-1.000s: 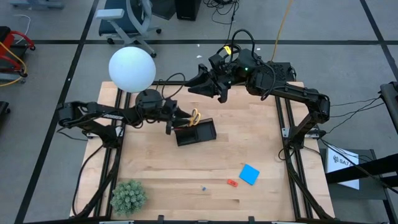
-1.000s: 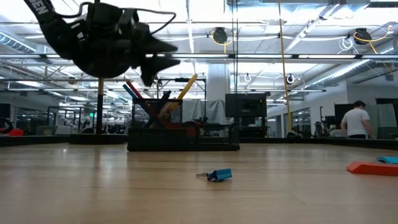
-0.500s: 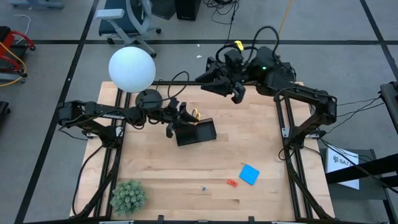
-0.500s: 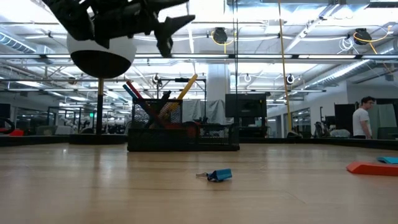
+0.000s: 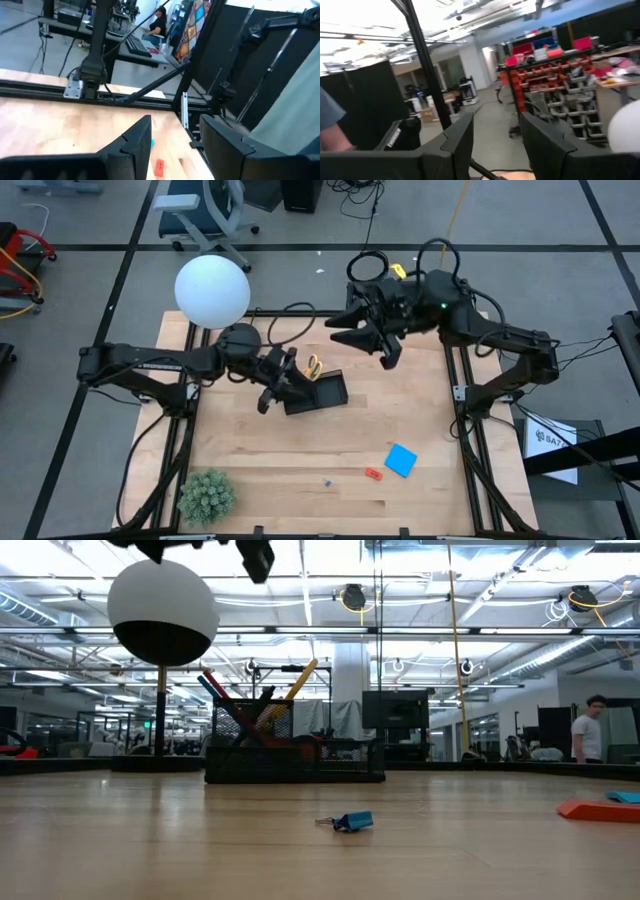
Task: Pick and place office supplies into organizer
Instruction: Put the orange eraser into the black organizer
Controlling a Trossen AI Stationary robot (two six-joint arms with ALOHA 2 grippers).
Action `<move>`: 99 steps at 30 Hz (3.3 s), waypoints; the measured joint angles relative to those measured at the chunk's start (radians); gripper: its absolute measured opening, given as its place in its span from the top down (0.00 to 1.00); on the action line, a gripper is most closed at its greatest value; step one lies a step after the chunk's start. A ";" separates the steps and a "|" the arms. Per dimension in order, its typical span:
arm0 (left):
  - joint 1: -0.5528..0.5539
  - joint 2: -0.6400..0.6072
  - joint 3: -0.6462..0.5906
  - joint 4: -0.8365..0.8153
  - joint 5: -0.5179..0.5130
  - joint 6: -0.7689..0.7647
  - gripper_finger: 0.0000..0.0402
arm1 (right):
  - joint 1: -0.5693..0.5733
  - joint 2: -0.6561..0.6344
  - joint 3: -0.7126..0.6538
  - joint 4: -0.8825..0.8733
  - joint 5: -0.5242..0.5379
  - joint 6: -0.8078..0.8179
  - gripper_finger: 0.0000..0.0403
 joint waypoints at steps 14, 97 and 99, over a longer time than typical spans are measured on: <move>-0.122 -0.209 0.072 -0.442 -0.310 0.127 0.60 | 0.156 -0.042 0.000 -0.182 0.193 -0.063 0.62; -0.520 -0.089 0.070 -0.353 -0.665 -0.044 0.60 | 0.713 0.348 -0.450 -0.713 0.393 0.704 0.62; -0.520 -0.089 0.070 -0.353 -0.665 -0.042 0.60 | 0.713 0.348 -0.468 -0.707 0.393 0.697 0.62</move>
